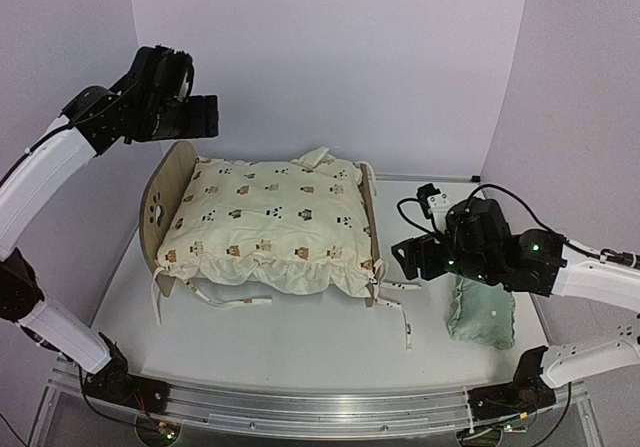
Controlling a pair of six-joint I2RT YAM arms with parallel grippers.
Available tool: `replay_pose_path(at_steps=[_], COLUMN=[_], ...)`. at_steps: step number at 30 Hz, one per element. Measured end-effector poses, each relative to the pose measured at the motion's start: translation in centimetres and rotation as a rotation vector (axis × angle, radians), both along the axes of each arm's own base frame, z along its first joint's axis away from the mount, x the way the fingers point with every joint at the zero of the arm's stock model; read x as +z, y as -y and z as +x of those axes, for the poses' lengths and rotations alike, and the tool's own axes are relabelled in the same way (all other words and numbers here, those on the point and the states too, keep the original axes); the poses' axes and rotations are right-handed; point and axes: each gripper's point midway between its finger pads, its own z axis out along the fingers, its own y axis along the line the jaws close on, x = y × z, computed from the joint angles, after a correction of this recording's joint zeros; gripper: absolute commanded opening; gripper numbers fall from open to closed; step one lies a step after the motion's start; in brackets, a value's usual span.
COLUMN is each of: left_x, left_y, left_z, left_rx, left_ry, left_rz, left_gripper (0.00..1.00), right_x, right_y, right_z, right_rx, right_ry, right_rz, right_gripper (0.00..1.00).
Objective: Set up the pet bed
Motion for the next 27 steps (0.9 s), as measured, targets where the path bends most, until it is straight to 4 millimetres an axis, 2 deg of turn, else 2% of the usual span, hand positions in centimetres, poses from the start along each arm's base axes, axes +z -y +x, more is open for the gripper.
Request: replay_pose_path(at_steps=[3, 6, 9, 11, 15, 20, 22, 24, 27], left_x=[-0.4, -2.2, -4.9, -6.7, -9.9, -14.4, -16.2, -18.1, -20.3], left_y=[4.5, 8.8, 12.8, 15.1, 20.2, 25.2, 26.8, 27.9, 28.6], left_z=[-0.3, -0.7, -1.3, -1.9, -4.1, -7.4, -8.0, -8.6, -9.7], left_rx=[-0.12, -0.245, -0.365, -0.432, -0.583, -0.744, -0.78, -0.814, -0.859], left_ry=[0.003, -0.017, -0.051, -0.071, -0.088, -0.135, -0.155, -0.18, -0.225], left_rz=[0.017, 0.04, 0.079, 0.111, 0.191, 0.303, 0.337, 0.371, 0.408], left_gripper=[0.79, 0.74, 0.71, 0.69, 0.66, 0.59, 0.59, 0.59, 0.6], right_x=[-0.3, -0.9, -1.2, -1.1, -1.1, -1.7, -2.0, -2.1, -2.4], right_y=[0.4, 0.8, 1.3, 1.6, 2.4, 3.4, 3.7, 3.9, 4.1], right_z=[-0.2, -0.5, -0.8, -1.1, -1.6, -2.1, -2.2, -2.3, -2.4], right_rx=[-0.004, -0.004, -0.004, -0.004, -0.009, -0.024, -0.028, -0.032, -0.035], right_ry=[0.0, -0.008, -0.012, -0.01, -0.008, -0.014, -0.015, -0.017, -0.02], right_rz=[-0.006, -0.017, -0.022, -0.019, -0.01, -0.014, -0.017, -0.017, -0.022], right_gripper=[0.89, 0.89, 0.91, 0.96, 0.98, 0.98, 0.98, 0.98, 0.98])
